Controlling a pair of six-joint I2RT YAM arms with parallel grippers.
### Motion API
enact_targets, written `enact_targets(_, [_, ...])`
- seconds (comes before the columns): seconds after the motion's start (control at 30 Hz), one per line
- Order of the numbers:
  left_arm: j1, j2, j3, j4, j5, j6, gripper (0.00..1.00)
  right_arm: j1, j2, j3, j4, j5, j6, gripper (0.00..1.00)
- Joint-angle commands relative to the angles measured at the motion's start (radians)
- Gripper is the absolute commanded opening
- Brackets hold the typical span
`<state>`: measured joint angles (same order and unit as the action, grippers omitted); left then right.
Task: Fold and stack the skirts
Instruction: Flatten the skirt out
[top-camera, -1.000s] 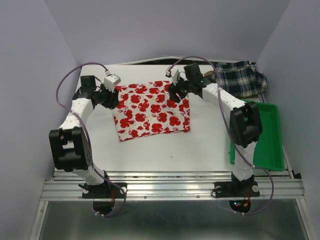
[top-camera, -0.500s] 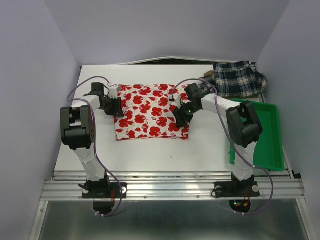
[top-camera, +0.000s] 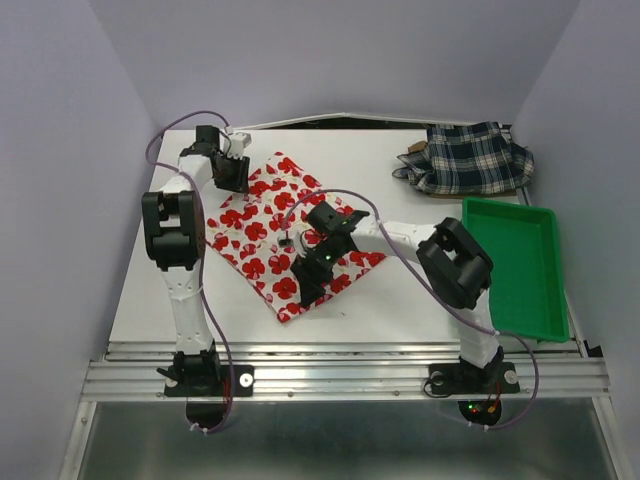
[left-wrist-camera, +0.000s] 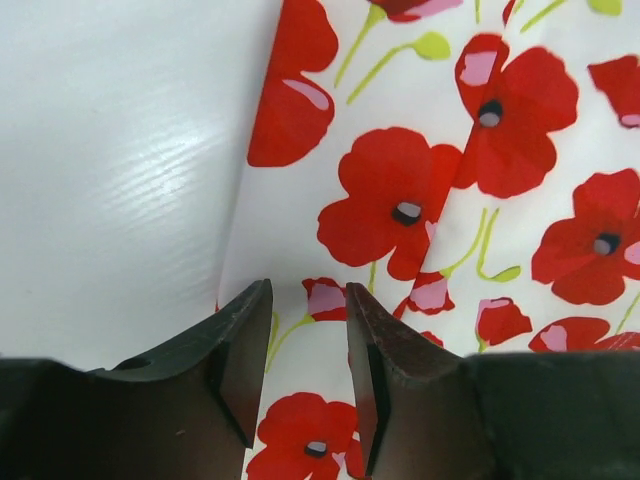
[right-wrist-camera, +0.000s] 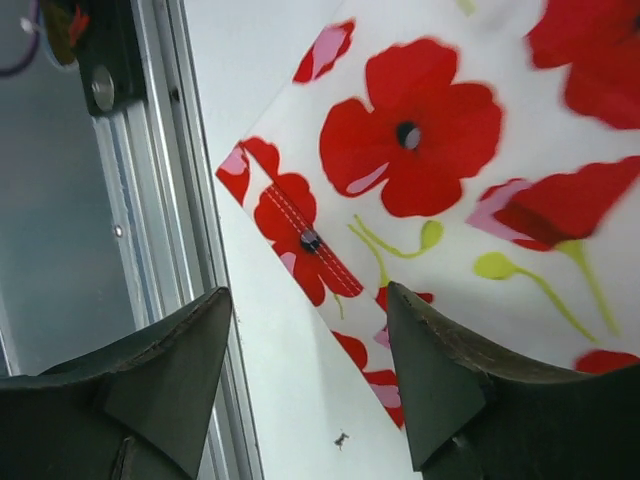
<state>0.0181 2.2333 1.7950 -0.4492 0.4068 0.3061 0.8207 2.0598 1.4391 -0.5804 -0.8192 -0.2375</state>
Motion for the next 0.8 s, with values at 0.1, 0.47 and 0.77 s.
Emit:
enact_targets(0.1, [0.006,-0.293,-0.115,0.018,0.05,0.062,0.48,-0.205,-0.058,0.151,-0.001,0.036,0.055,0.67])
enact_targets(0.47, [0.005,-0.389,-0.378,-0.011,0.073,0.051,0.47,-0.244,0.149,0.222,0.034,0.431,-0.135,0.61])
enact_targets(0.77, [-0.079,-0.27,-0.384,-0.019,0.044,0.068,0.48,-0.244,0.036,-0.13,0.011,0.388,-0.129,0.56])
